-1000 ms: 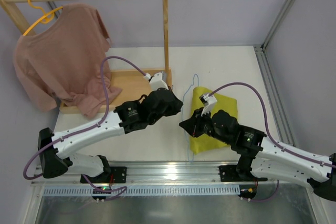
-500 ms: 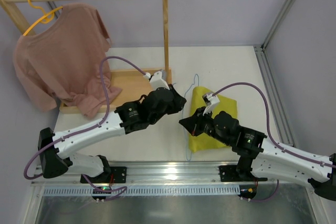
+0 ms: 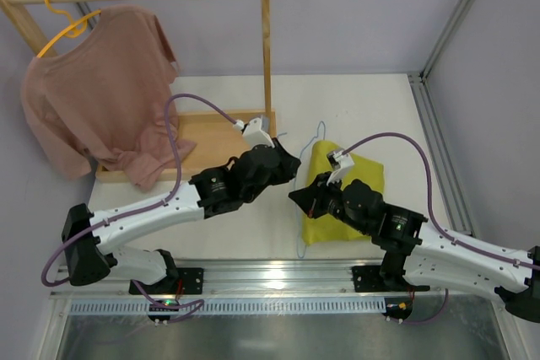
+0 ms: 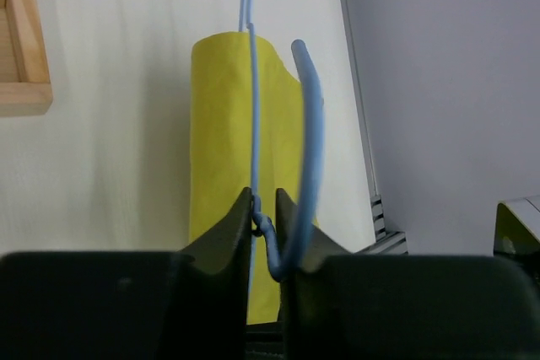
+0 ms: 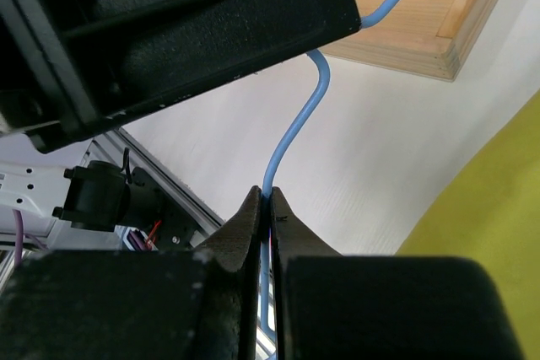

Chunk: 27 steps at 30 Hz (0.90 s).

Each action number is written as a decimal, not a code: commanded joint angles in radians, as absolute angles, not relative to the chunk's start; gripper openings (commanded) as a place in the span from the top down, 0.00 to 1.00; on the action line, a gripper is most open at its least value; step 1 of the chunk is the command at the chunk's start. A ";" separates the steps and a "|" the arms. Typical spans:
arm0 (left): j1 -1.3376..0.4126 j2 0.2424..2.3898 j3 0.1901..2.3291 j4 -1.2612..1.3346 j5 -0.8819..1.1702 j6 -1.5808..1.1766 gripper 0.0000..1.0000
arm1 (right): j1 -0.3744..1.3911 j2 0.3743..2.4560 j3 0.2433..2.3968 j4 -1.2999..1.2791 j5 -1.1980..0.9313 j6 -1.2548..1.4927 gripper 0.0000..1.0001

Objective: Place the trousers on the hanger
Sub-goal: Pass the hanger from the right arm to the left, then hang the hanger with trousers onto the clothesline

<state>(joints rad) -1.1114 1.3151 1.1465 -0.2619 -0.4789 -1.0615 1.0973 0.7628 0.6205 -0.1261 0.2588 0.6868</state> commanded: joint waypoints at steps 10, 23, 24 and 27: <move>-1.150 1.304 1.228 -0.239 -0.600 -1.039 1.00 | 1.111 0.680 0.679 -0.102 0.227 0.707 0.76; -1.150 1.246 1.477 -0.564 -0.609 -0.965 1.00 | 1.111 0.394 0.554 -0.534 0.462 0.888 0.62; -1.150 1.238 1.497 -0.590 -0.614 -0.956 1.00 | 1.109 0.396 0.540 -0.537 0.460 0.899 0.62; -1.150 1.217 1.545 -0.653 -0.621 -0.939 1.00 | 1.111 0.422 0.496 -0.517 0.446 0.930 0.62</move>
